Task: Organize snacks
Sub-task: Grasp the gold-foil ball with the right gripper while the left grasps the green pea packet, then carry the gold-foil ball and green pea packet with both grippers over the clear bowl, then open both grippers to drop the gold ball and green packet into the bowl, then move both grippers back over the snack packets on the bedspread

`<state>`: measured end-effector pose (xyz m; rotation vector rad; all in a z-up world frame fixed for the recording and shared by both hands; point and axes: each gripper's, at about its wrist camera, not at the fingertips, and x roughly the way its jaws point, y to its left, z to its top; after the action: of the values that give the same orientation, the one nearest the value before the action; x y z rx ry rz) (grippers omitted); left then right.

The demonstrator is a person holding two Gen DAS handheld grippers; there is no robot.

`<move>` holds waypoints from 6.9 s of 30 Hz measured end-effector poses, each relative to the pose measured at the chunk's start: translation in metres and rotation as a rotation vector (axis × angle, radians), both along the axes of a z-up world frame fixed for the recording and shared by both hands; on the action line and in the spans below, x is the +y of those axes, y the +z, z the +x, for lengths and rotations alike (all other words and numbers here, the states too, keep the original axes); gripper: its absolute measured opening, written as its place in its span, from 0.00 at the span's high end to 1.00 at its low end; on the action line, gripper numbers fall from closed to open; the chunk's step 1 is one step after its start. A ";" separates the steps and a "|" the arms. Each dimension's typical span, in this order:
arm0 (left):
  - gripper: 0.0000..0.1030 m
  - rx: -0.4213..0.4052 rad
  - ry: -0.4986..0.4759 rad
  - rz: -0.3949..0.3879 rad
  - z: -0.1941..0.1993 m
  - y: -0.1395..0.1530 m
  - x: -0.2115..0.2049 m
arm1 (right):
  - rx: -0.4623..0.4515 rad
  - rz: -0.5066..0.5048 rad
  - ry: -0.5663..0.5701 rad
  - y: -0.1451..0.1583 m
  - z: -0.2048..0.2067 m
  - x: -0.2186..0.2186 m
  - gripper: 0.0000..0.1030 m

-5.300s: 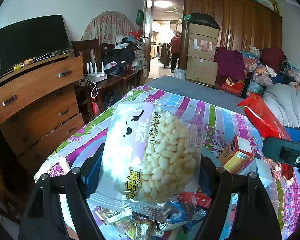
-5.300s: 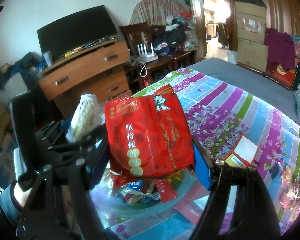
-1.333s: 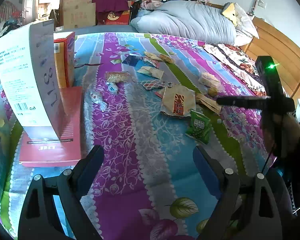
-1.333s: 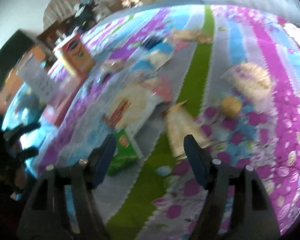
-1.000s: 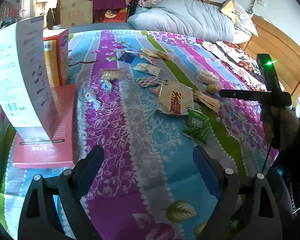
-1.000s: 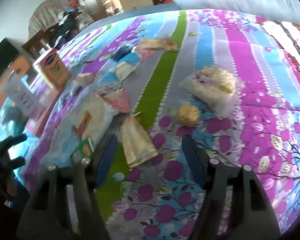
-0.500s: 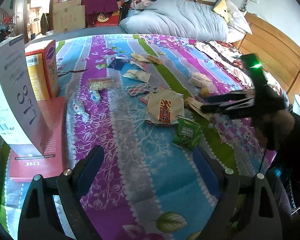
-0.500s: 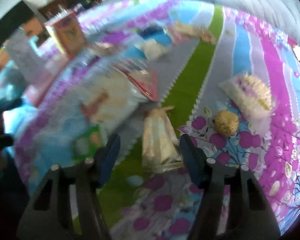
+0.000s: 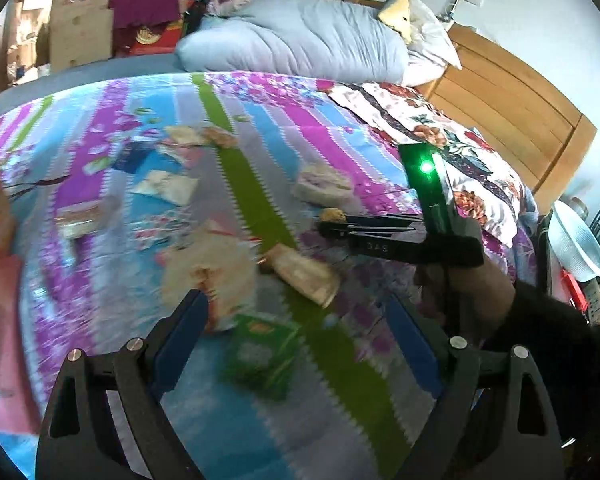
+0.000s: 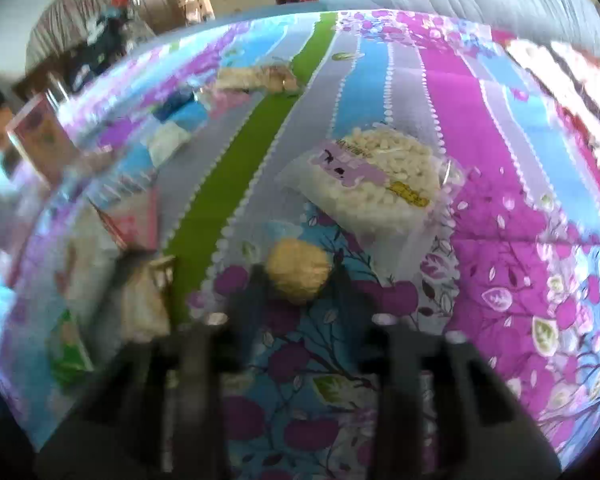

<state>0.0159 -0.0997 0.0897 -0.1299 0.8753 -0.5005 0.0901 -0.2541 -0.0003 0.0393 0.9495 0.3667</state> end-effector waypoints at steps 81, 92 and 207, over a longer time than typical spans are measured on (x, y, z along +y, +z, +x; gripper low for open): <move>0.61 -0.189 1.035 0.271 -0.198 0.143 0.475 | -0.153 0.108 0.783 0.233 -0.150 0.524 0.69; 0.61 -0.103 1.041 0.271 -0.196 0.117 0.498 | -0.106 0.068 0.800 0.217 -0.152 0.554 0.69; 0.23 -0.060 0.254 0.168 -0.113 0.019 0.124 | 0.055 -0.403 0.419 0.021 -0.069 0.135 0.25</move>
<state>-0.0969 0.0243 0.1088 -0.0704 0.8252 -0.1917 0.0214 -0.1187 0.0209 -0.5265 1.0715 0.5544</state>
